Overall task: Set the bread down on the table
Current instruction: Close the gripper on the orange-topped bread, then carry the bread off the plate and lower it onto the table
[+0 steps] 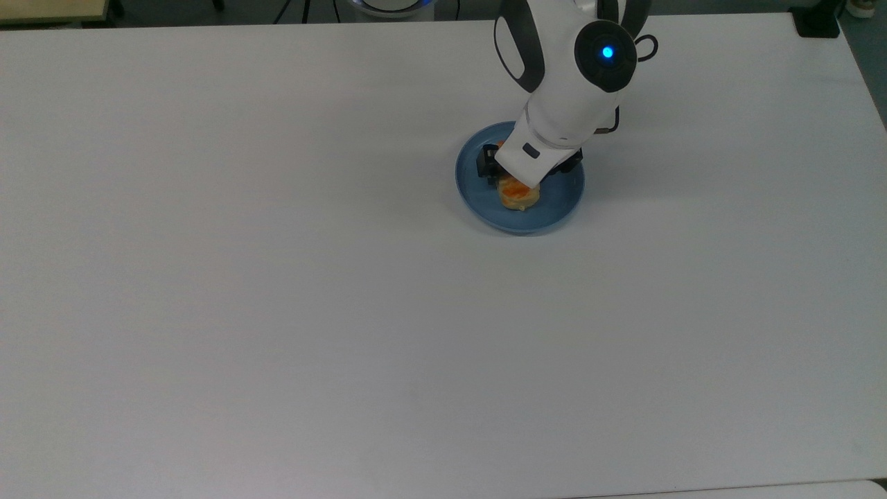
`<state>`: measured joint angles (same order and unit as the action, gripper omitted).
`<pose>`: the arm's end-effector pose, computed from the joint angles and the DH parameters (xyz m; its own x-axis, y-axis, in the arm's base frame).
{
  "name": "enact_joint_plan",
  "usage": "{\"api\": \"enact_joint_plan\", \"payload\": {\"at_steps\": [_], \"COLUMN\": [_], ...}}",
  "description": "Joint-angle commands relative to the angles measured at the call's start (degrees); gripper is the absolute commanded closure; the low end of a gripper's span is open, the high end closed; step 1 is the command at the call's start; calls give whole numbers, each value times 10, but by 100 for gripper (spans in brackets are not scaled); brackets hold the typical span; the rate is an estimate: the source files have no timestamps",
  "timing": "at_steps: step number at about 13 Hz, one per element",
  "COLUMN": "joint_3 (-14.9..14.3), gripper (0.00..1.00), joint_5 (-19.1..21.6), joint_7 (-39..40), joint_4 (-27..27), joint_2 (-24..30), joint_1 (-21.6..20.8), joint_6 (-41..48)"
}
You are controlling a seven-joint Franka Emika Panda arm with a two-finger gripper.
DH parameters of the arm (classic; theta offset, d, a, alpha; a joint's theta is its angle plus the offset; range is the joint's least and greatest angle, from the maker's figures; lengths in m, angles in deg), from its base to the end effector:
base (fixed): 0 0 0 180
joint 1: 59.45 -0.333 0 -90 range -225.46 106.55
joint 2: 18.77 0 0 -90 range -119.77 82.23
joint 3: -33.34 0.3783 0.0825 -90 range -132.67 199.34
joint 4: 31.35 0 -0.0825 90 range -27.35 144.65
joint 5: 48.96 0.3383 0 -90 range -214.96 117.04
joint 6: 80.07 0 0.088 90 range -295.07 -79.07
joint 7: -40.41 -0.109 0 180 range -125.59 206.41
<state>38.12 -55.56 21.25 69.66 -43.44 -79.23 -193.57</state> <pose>0.5687 0.2445 0.3878 0.9747 0.1334 -0.1792 0.1570 -0.9797 0.1245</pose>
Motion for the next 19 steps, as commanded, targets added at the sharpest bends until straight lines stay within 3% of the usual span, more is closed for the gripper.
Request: {"api": "enact_joint_plan", "payload": {"at_steps": [1,5,8,13,16,17,19], "joint_3": [-4,-5,-13,-81,-81,-81,-82], "gripper": [60,61,61,61,57,50,17], "joint_5": [-11,-10,-10,-12,-12,-13,-13], "joint_7": [-17,-5,46,227,253,255,255], "joint_4": [6,-2,-2,-14,-18,-19,-18], "joint_2": [11,51,68,57,16,3,1], "joint_1": [-8,6,37,123,166,179,184], "joint_6": [-8,28,42,36,-15,-31,-41]}}
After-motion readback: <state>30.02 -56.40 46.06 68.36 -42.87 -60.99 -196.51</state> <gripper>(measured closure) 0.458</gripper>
